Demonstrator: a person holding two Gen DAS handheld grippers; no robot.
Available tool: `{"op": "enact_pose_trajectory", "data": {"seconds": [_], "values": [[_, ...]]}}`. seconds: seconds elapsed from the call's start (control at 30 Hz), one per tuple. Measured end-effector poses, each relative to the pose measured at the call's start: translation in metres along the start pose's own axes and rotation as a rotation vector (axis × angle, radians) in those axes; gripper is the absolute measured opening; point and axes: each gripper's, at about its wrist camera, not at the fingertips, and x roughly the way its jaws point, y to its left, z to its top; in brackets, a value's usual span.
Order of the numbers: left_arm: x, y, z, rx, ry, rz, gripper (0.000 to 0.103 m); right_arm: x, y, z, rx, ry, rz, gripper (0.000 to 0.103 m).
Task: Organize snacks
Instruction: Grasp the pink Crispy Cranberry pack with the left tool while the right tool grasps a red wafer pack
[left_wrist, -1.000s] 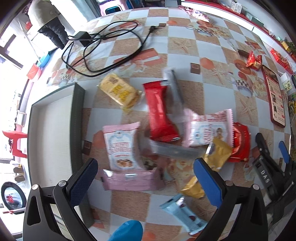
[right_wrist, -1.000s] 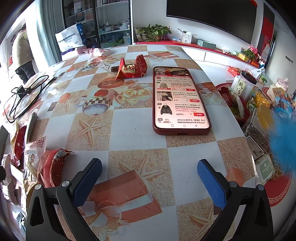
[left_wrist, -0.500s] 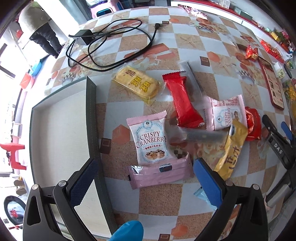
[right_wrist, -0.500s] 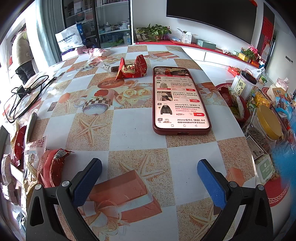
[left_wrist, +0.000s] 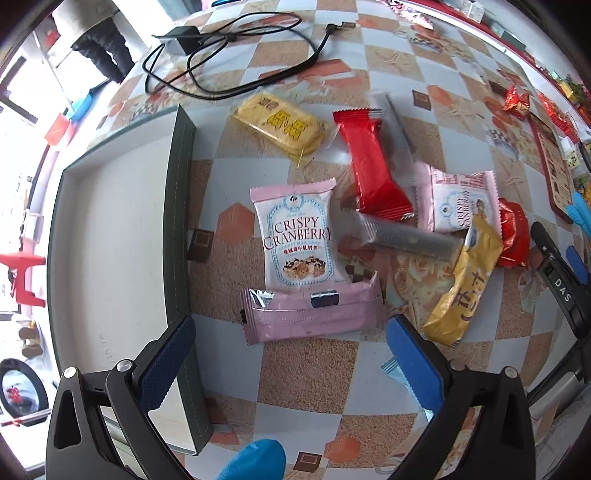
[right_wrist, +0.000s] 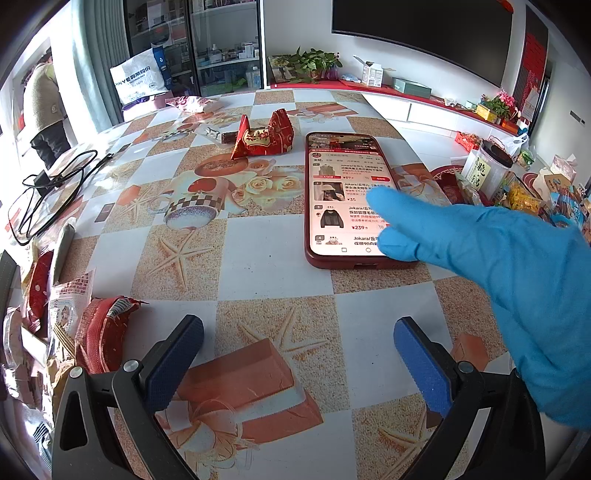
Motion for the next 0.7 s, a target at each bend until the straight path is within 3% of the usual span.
{"op": "enact_pose_trajectory", "data": {"seconds": [0.33, 0.47, 0.7], "values": [[0.020, 0.011, 0.002, 0.020, -0.015, 0.001, 0.103, 0.000, 0.000, 0.000, 0.000, 0.000, 0.000, 0.103], [0.030, 0.027, 0.001, 0.006, -0.017, -0.085, 0.103, 0.000, 0.000, 0.000, 0.000, 0.000, 0.000, 0.103], [0.030, 0.037, 0.000, 0.115, -0.050, -0.114, 0.103, 0.000, 0.000, 0.000, 0.000, 0.000, 0.000, 0.103]]}}
